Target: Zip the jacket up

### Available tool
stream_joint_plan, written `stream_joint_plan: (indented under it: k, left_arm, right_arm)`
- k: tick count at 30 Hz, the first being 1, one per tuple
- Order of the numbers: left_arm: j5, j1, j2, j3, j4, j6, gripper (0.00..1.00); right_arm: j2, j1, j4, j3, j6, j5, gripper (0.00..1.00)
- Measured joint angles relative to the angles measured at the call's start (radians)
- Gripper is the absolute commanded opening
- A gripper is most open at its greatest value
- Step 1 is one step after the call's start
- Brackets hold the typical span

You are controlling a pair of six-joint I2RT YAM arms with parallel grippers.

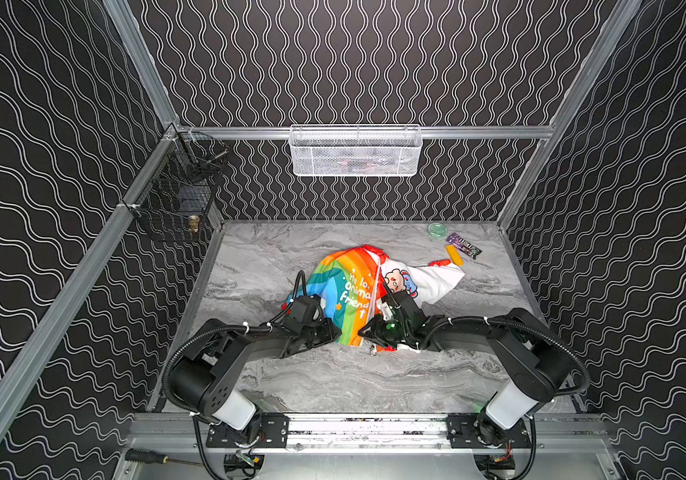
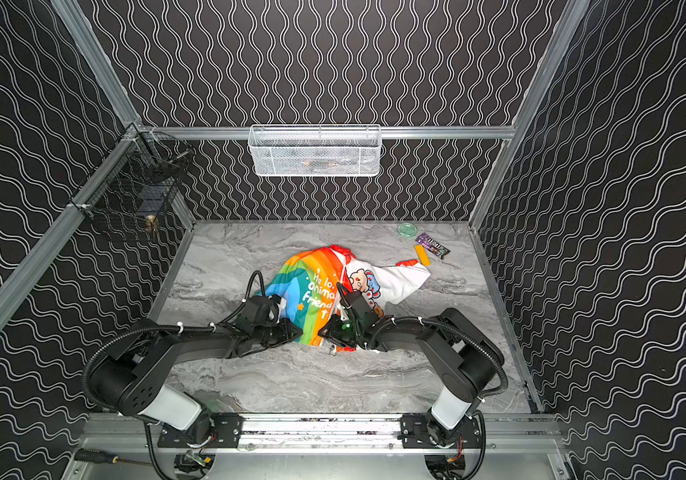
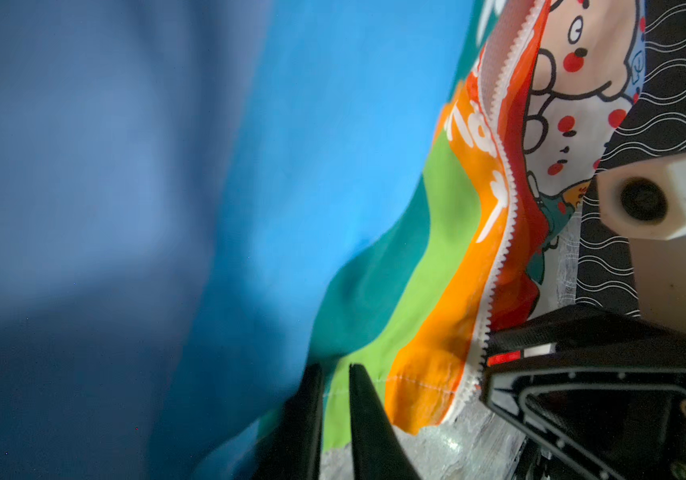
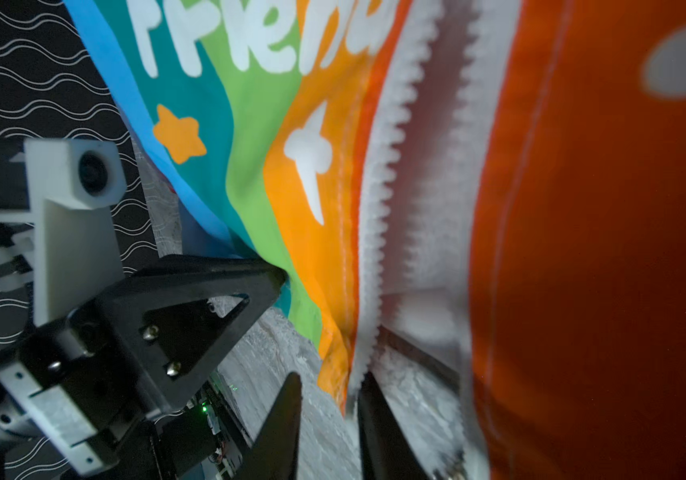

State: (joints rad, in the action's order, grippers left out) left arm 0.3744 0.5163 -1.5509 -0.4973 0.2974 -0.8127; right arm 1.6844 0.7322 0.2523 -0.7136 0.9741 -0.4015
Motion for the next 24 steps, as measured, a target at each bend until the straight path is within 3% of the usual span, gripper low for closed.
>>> stream_joint_plan:
  k: [10, 17, 20, 22, 24]
  left_arm:
    - [-0.002, -0.006, 0.013, 0.001, -0.019, 0.000, 0.21]
    - [0.018, -0.024, 0.006, 0.000, -0.018, 0.001, 0.22]
    - [0.027, -0.036, 0.011, 0.000, -0.018, 0.002, 0.34]
    - [0.024, -0.041, 0.034, 0.000, -0.035, 0.004, 0.52]
    - [0.018, -0.043, 0.072, -0.005, -0.074, 0.005, 0.63]
  right_arm:
    - [-0.007, 0.000, -0.037, -0.011, -0.018, 0.005, 0.04]
    - [-0.013, 0.000, -0.067, -0.023, -0.025, 0.017, 0.00]
    - [-0.001, 0.000, -0.070, -0.033, -0.025, 0.015, 0.00]
    - [0.006, 0.000, -0.067, -0.035, -0.024, 0.009, 0.00]
    - [0.013, 0.000, -0.066, -0.039, -0.020, 0.000, 0.00]
